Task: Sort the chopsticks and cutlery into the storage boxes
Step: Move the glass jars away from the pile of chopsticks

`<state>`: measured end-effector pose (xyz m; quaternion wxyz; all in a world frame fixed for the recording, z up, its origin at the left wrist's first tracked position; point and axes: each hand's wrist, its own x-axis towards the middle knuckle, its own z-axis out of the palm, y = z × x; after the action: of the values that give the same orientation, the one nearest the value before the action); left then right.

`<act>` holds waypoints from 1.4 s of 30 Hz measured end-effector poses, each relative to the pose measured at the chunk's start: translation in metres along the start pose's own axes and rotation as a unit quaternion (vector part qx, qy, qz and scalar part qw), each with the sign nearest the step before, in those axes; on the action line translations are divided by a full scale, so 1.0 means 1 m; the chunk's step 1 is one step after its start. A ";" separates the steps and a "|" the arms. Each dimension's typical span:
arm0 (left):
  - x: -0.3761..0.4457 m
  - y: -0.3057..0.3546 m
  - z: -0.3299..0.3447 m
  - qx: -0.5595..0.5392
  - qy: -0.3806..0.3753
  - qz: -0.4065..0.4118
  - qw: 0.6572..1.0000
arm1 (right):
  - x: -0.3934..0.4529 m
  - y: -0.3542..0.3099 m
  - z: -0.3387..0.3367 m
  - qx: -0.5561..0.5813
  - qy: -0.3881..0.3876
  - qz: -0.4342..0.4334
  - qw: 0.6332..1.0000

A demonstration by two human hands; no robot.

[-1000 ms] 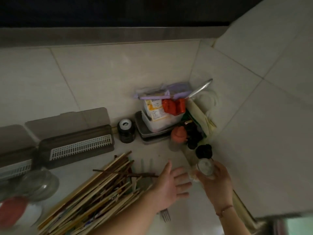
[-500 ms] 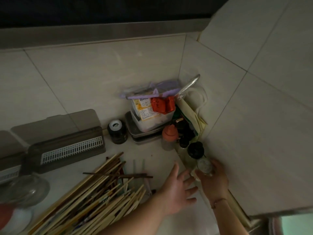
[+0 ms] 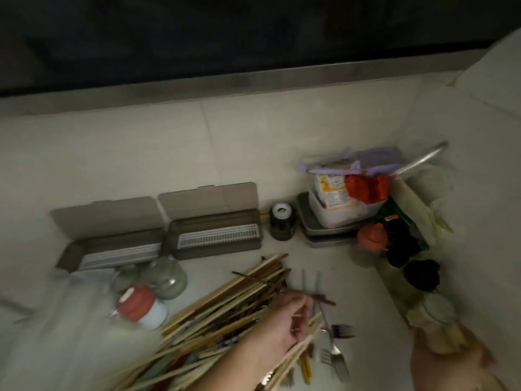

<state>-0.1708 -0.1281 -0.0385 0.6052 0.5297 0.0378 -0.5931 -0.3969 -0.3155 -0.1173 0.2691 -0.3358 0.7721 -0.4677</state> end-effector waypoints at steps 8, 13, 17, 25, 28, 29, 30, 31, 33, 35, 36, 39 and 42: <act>-0.077 0.059 -0.149 -0.133 0.151 0.145 0.969 | -0.245 -0.079 0.019 0.023 -0.463 -0.450 0.763; -0.109 0.043 -0.205 -0.208 0.219 0.129 0.945 | -0.383 -0.082 0.047 -0.060 -0.672 -0.521 0.523; -0.118 0.039 -0.240 -0.296 0.260 0.133 0.909 | -0.444 -0.076 0.062 -0.131 -0.686 -0.528 0.484; -0.117 0.040 -0.255 -0.318 0.229 0.147 0.908 | -0.472 -0.065 0.070 -0.191 -0.639 -0.521 0.532; -0.117 0.039 -0.256 -0.310 0.229 0.139 0.912 | -0.471 -0.065 0.070 -0.151 -0.650 -0.502 0.550; -0.116 0.038 -0.257 -0.308 0.233 0.135 0.913 | -0.469 -0.065 0.070 -0.143 -0.651 -0.500 0.553; -0.114 0.037 -0.259 -0.306 0.238 0.131 0.912 | -0.467 -0.064 0.071 -0.136 -0.650 -0.499 0.557; -0.113 0.036 -0.260 -0.307 0.243 0.128 0.911 | -0.464 -0.062 0.071 -0.126 -0.651 -0.496 0.561; -0.110 0.036 -0.261 -0.304 0.254 0.124 0.910 | -0.457 -0.062 0.069 -0.102 -0.655 -0.484 0.572; -0.105 0.036 -0.260 -0.274 0.272 0.124 0.914 | -0.448 -0.067 0.064 -0.067 -0.660 -0.464 0.587; -0.104 0.036 -0.258 -0.242 0.281 0.128 0.920 | -0.441 -0.070 0.060 -0.043 -0.662 -0.454 0.595; -0.101 0.036 -0.245 -0.128 0.271 0.164 0.940 | -0.413 -0.084 0.049 0.030 -0.658 -0.425 0.621; -0.098 0.039 -0.223 -0.080 0.184 0.188 0.961 | -0.382 -0.094 0.036 0.085 -0.668 -0.365 0.643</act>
<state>-0.0400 0.0805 -0.0461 0.7289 0.5769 0.0954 -0.3560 -0.1049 -0.0727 -0.0088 0.5470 -0.7872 0.1544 -0.2395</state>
